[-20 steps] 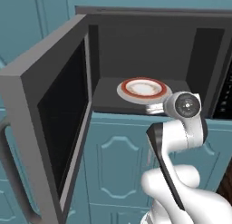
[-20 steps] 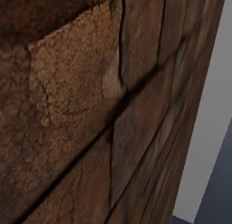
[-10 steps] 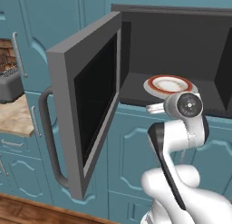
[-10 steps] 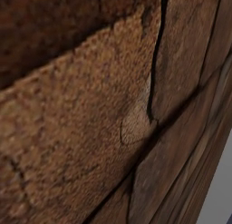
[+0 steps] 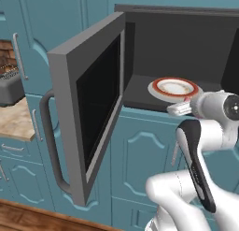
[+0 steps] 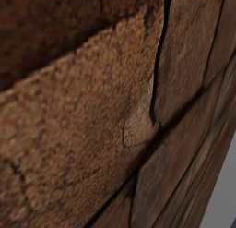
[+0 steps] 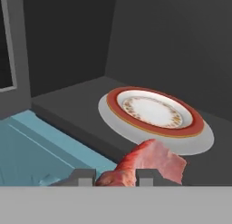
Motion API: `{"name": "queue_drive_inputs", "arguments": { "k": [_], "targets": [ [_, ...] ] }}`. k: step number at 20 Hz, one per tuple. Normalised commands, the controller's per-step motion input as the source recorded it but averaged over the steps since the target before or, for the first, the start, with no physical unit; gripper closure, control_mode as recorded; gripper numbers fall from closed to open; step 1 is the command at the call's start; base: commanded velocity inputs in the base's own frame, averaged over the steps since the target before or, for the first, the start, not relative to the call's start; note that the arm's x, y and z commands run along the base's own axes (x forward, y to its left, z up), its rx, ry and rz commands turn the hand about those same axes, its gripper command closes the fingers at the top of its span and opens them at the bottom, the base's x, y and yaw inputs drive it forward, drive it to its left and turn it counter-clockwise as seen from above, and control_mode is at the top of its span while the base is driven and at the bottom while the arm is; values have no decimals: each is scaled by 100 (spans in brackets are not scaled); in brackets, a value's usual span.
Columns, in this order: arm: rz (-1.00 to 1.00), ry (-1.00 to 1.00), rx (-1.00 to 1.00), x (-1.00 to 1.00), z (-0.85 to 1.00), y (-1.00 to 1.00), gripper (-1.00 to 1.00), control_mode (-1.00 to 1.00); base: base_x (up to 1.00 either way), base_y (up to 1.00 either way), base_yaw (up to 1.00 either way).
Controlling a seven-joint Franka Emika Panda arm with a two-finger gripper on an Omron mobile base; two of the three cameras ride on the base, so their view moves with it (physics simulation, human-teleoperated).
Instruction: Transport the steak from the fridge to the microwave and turn on the microwave.
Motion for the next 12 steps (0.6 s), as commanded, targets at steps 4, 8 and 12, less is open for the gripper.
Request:
{"name": "queue_drive_inputs", "arguments": {
  "k": [4,8,12],
  "targets": [
    [-13,-1,0,5,0,-16,100,-100,0,0,0],
    [-23,0,0,25,1,-6,100,-100,0,0,0],
    [-22,0,0,36,3,-7,100,-100,0,0,0]
  ]
}}
